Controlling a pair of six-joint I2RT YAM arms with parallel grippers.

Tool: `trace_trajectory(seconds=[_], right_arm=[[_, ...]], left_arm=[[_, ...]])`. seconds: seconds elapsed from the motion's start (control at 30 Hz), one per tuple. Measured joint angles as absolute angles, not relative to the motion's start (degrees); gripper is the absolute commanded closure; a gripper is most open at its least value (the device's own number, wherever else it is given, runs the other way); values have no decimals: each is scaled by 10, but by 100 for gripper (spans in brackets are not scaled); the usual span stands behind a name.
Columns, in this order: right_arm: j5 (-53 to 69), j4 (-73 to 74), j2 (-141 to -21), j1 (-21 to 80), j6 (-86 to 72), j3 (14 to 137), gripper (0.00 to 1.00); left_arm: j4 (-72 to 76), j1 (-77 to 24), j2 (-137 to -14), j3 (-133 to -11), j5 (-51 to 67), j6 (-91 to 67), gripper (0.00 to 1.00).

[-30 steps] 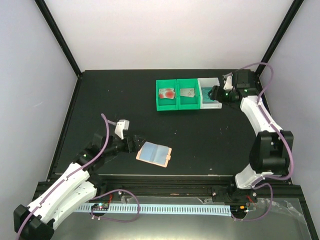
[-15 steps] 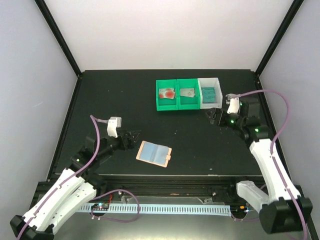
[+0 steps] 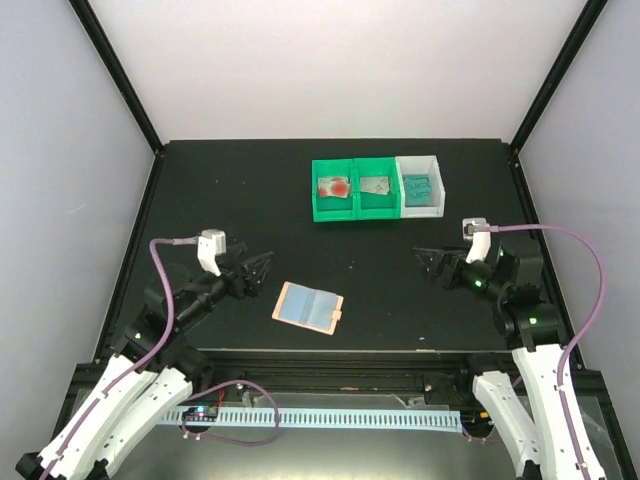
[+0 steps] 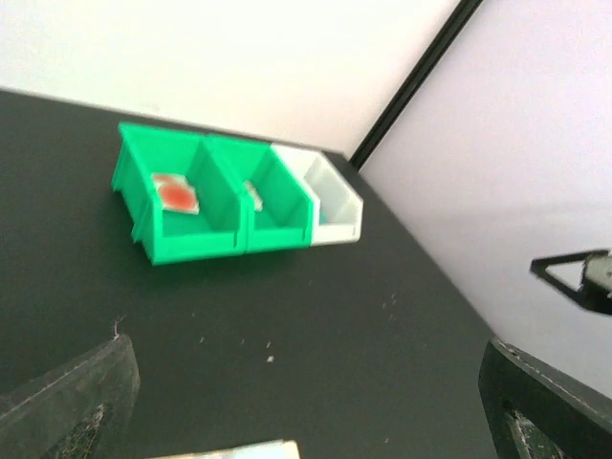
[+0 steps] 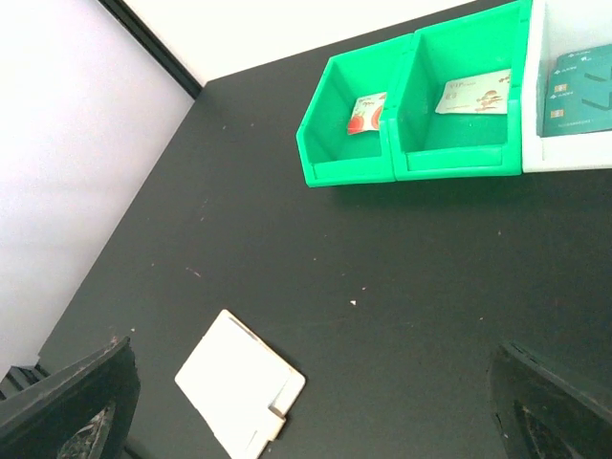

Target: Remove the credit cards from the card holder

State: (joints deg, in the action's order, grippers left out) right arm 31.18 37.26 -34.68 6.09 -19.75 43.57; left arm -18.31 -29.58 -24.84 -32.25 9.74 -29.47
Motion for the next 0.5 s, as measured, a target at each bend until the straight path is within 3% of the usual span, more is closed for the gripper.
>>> trace_trajectory(seconds=[0.5], right_arm=[[319, 386, -295, 61, -198, 428, 0]], left_arm=[[-154, -296, -205, -329, 107, -295, 1]])
